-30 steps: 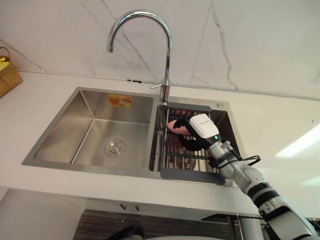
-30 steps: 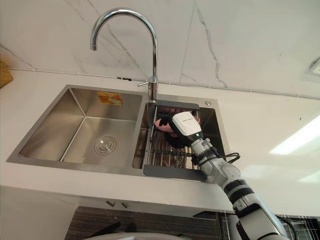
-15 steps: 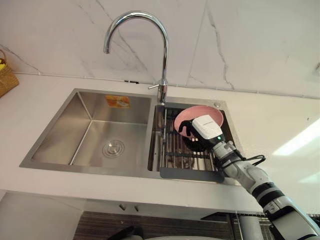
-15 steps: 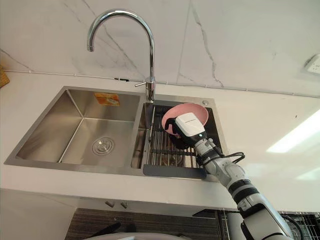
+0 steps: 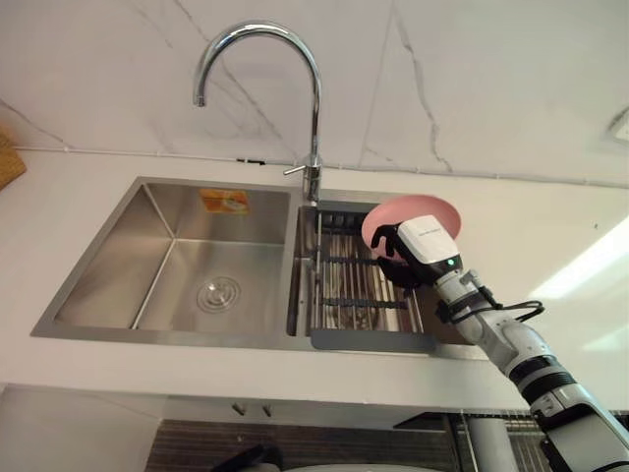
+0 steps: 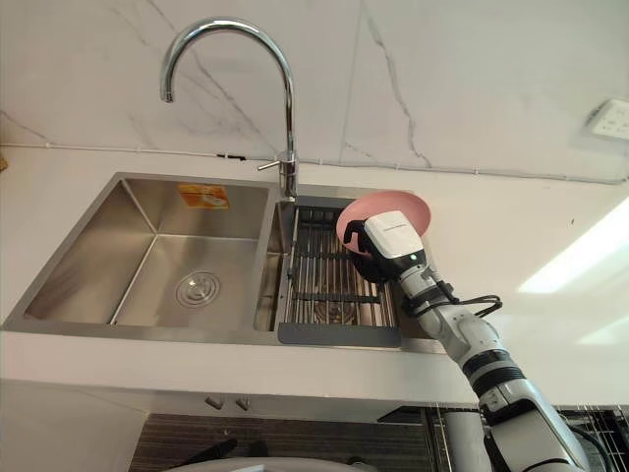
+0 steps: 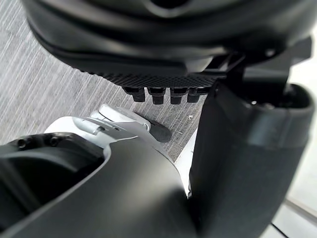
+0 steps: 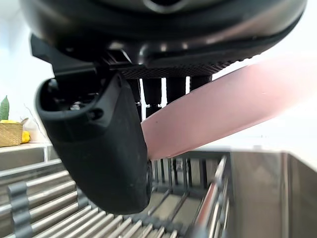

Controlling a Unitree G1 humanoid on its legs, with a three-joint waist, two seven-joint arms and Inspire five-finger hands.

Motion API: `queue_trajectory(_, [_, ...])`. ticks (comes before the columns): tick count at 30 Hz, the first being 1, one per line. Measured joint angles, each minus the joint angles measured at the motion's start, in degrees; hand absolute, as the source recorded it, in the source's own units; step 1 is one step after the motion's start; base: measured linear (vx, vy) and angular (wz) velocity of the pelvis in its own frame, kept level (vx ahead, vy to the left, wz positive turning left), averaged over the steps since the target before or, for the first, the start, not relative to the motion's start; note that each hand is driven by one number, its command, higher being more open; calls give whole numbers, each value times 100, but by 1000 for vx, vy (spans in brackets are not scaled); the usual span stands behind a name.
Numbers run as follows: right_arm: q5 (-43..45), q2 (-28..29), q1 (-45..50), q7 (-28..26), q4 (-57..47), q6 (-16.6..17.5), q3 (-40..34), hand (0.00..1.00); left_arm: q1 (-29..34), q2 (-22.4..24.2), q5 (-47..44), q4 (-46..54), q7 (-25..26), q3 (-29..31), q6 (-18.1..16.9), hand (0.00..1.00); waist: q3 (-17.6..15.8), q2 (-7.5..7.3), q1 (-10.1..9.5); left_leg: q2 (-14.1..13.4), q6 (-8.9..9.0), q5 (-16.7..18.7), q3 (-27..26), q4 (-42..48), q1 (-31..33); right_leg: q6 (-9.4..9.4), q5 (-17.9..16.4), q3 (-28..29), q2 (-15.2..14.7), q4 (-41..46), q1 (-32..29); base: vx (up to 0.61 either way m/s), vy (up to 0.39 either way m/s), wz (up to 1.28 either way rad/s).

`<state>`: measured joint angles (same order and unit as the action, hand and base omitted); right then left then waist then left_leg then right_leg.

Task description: Walk over to the sink, pick up the cup, carry it to the dishwasher, place the cup inside the dishwasher, then close the dishwasher door

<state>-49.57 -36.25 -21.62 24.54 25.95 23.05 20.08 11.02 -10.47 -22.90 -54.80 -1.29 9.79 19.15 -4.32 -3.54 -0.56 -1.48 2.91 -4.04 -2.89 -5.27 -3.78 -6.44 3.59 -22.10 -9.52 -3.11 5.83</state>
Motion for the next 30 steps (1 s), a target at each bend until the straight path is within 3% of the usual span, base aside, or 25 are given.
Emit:
queue_trajectory(5, [1,-303,151,-11,-913,286,-242,0,1,-2,109,-28,-6,5,-37,100,6,8,55,-70,-5,9,-266,0,-33,47,47,242,73,-1,-104,-24,-14,-24])
queue_trajectory(11, [3,-581,282,-193,-1591,389,-555,0,-2,3,190,-148,-23,4,-118,100,66,33,152,-129,-9,16,-470,1,-40,94,86,451,131,-1,-211,-27,-14,-20])
queue_trajectory(18, [112,-886,1019,-569,-2475,406,-1533,0,10,0,502,-191,-68,-4,-158,100,132,49,309,-179,-18,33,-742,3,-69,133,59,749,160,255,-469,-21,-9,-22])
queue_trajectory(22, [118,-886,1397,-572,-2866,403,-2310,0,2,-31,716,-210,-151,-25,-160,100,116,-5,434,-152,-67,70,-1211,0,-142,140,-63,1270,145,782,-922,-57,21,-58])
queue_trajectory(25, [118,-885,1728,-427,-3096,374,-2756,0,-25,-163,714,-228,-159,-145,-112,100,32,-171,550,-124,-60,98,-1600,3,-220,150,-135,1571,172,902,-1162,-70,27,-70])
queue_trajectory(27, [114,-875,1968,-297,-3236,389,-2912,0,-42,-218,675,-232,-155,-139,-18,100,7,-250,527,-159,-53,127,-1986,29,-320,282,-288,1043,42,909,-1208,-41,53,-107])
queue_trajectory(28, [114,-850,2141,-226,-3353,400,-2953,0,-57,-279,651,-237,-148,-140,59,100,-1,-295,531,-245,-62,139,-2256,32,-392,561,-407,477,-64,933,-1204,-2,45,-132])
queue_trajectory(29, [115,-821,2260,-175,-3445,436,-2953,0,-64,-334,586,-238,-119,-139,174,100,-6,-323,527,-365,-58,173,-2602,44,-481,1005,-572,-192,-172,1021,-1191,-8,29,-167])
queue_trajectory(30, [115,-779,2308,-166,-3540,478,-2953,0,-67,-389,545,-238,-91,-139,250,100,-6,-354,519,-474,-51,220,-2921,72,-549,1214,-708,-804,-317,1160,-1179,-13,2,-147])
